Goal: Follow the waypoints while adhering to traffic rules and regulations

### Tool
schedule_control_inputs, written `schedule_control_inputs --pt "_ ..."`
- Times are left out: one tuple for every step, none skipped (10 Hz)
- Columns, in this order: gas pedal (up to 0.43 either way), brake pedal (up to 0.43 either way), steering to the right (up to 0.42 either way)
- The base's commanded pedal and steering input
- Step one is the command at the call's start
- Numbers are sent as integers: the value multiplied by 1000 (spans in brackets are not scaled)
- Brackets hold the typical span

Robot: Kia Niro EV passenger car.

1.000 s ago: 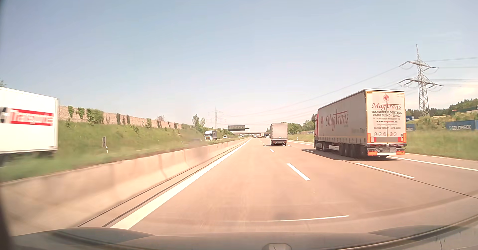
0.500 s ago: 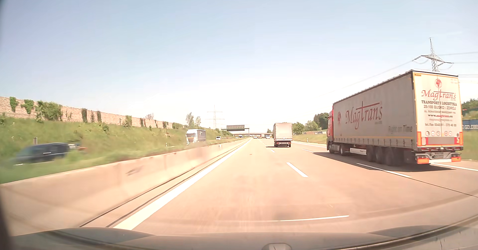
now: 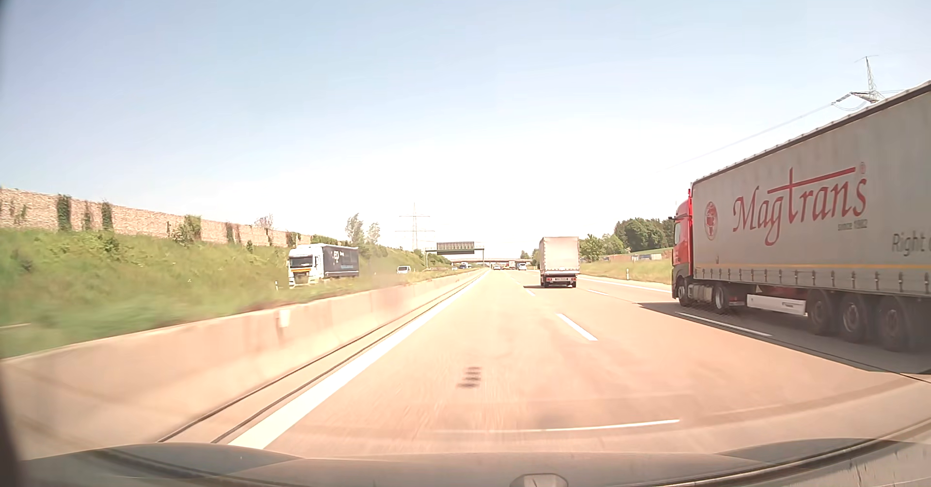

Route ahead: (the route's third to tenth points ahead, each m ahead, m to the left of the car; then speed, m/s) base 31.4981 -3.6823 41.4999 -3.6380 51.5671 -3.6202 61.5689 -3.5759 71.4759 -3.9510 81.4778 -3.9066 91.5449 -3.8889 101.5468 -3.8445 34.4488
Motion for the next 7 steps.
schedule_control_inputs --pt "331 0 -2" --pt "331 0 -1" --pt "331 0 -1" --pt "331 0 -2" --pt "331 0 -2" --pt "331 0 -2" --pt "331 0 -1"
